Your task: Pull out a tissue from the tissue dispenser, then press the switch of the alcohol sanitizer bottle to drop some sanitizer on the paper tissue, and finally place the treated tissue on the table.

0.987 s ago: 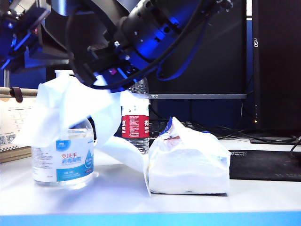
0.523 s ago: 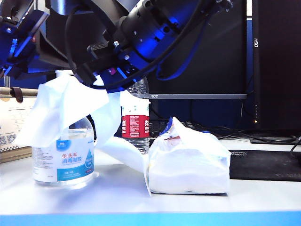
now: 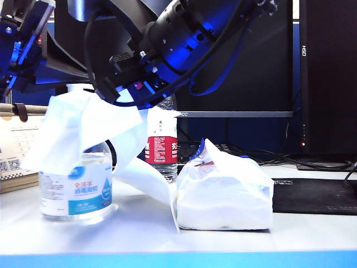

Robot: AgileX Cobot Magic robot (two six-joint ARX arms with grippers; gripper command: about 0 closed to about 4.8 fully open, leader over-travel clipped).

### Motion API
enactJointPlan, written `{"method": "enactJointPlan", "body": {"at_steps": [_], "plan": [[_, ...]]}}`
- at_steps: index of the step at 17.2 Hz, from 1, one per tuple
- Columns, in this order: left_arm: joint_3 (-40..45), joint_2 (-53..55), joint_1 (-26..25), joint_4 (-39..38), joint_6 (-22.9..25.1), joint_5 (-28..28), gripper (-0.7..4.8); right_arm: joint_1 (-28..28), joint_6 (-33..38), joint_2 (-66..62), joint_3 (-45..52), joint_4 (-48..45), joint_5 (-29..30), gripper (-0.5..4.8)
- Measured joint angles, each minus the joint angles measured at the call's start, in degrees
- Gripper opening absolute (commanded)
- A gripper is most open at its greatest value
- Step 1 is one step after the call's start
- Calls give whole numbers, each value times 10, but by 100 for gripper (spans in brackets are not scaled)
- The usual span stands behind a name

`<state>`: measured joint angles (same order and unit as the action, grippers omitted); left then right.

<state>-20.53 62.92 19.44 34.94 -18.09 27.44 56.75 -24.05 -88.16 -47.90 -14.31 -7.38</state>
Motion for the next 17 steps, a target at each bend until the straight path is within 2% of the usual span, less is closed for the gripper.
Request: {"method": "enactJointPlan", "body": {"at_steps": [5,11,16,17], "plan": [[0,0,0,-20,-17,28,-6,0,1,0,0,-10,0,-6],[-3,-4,0,-39,10,25,-6,0,2,0,0,-17,-2,-6],[1,-41,0,-62,11,24,-6,-10,11,-7,0,-6,-2,-6],[1,-59,0,-69,-1,40,-6,-13,11,-11,0,-6,-3,-6]]}}
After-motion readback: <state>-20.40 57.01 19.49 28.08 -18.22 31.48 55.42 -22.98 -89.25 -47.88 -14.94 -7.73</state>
